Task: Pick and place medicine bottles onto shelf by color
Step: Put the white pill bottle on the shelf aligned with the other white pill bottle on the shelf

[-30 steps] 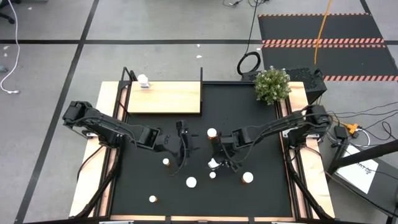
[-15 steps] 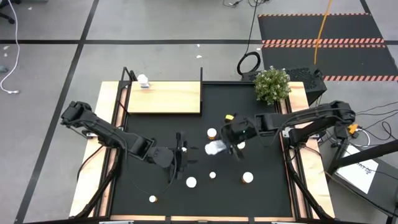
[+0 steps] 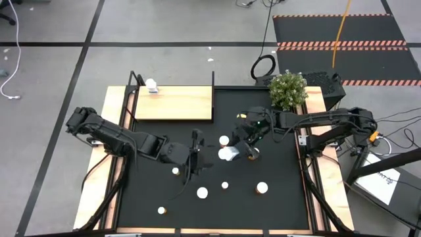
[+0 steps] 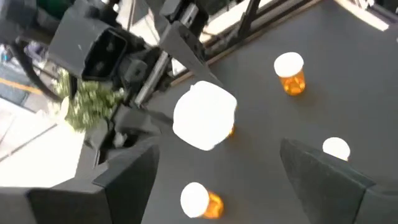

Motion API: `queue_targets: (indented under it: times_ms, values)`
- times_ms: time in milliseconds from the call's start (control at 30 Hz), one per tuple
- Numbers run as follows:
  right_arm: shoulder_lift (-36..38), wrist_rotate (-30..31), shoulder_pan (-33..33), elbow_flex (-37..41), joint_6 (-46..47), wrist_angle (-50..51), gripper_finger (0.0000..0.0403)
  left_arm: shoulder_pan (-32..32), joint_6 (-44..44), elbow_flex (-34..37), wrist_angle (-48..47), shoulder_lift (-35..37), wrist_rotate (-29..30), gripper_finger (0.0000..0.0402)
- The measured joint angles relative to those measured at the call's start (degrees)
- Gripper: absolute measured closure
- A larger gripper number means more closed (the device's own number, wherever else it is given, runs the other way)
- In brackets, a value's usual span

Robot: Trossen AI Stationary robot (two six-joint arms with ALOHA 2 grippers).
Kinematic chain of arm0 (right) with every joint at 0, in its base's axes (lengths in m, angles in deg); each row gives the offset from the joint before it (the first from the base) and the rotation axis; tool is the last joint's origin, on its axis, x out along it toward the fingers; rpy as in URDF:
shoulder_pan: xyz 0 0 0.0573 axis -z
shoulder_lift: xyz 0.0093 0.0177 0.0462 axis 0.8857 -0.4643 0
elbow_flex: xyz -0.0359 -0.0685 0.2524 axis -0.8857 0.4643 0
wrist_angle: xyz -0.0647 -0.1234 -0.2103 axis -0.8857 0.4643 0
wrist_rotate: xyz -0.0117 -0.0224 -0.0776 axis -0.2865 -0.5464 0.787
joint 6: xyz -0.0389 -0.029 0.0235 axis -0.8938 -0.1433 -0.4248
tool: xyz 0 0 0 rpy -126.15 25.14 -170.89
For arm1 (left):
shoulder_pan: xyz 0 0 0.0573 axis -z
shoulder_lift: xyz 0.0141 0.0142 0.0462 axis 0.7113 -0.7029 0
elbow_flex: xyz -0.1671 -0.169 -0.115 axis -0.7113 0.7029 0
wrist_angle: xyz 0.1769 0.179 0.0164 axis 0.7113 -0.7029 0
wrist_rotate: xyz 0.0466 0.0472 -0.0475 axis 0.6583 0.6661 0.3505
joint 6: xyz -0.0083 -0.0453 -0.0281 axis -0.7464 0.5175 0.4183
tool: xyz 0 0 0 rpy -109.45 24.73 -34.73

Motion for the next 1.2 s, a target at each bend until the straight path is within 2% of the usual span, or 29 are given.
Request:
queue_targets:
  times_ms: [300, 667, 800, 1067, 1200]
  values:
    - [-2.34, -1.22, 1.3, 0.19, 0.59, -3.5, 0.0167, -4.33, -5.85, 0.04, 4.74, -0.98, -5.92, 0.0062]
    - [-4.86, -2.99, 1.29, 0.19, 0.34, -5.65, 0.0167, -5.81, -11.95, 0.11, 5.61, -6.38, -9.05, 0.0065]
    - [-5.11, -3.32, 1.29, 0.19, 0.26, -6.9, 0.0167, -6.28, -12.26, 0.09, 7.01, -7.29, -9.25, 0.0096]
    - [-5.21, -3.67, 1.26, 0.17, 0.11, -6.59, 0.0167, -6.31, -13.42, 0.13, 7.54, -7.21, -10.09, 0.0193]
    - [-5.21, -3.38, 1.24, 0.17, -0.03, -6.55, 0.0167, -6.27, -13.71, 0.13, 7.47, -7.21, -11.07, 0.0218]
